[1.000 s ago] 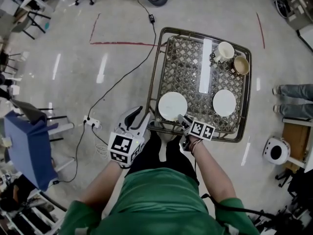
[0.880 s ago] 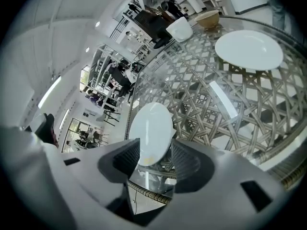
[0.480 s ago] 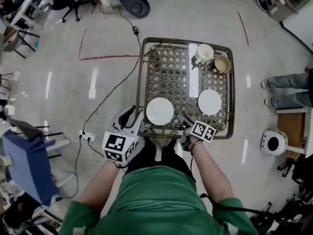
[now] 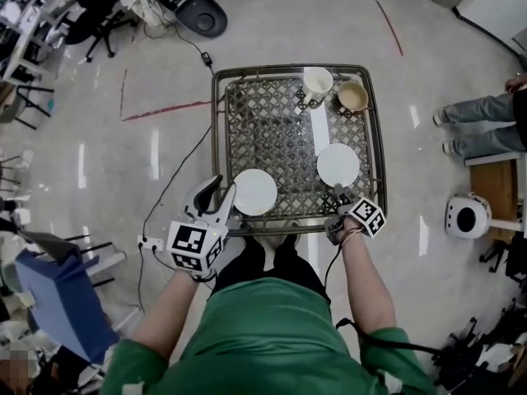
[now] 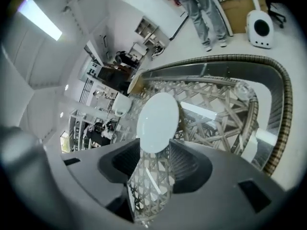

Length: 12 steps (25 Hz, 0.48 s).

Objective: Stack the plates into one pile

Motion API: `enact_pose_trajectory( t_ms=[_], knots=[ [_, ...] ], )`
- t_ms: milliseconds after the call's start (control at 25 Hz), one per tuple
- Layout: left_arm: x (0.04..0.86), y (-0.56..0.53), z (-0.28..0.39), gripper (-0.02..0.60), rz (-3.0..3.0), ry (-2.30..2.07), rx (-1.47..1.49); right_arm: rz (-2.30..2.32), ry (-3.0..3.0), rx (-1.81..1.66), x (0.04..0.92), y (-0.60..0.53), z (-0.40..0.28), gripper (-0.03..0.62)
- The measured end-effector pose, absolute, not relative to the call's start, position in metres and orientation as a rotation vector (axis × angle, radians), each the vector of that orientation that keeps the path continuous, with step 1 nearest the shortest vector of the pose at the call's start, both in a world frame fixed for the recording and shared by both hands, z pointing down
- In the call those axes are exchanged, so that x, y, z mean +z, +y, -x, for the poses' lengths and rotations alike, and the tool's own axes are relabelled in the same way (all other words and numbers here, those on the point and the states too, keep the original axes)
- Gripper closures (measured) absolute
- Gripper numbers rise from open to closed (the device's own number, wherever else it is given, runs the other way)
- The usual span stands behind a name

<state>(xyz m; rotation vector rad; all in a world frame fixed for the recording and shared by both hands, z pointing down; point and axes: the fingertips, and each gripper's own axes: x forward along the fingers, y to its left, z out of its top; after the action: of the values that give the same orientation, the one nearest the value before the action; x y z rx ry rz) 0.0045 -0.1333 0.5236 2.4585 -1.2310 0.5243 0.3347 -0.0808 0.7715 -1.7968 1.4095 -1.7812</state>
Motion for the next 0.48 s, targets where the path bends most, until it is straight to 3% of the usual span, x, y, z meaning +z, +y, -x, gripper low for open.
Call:
enact_pose_trajectory(
  t_ms=[480],
  knots=[
    [0.533,-0.144,-0.024,0.456,-2.453,-1.195,0.581,1.813,1.284,-1.745,0.798,-0.098,-0.369,0.422]
  ],
)
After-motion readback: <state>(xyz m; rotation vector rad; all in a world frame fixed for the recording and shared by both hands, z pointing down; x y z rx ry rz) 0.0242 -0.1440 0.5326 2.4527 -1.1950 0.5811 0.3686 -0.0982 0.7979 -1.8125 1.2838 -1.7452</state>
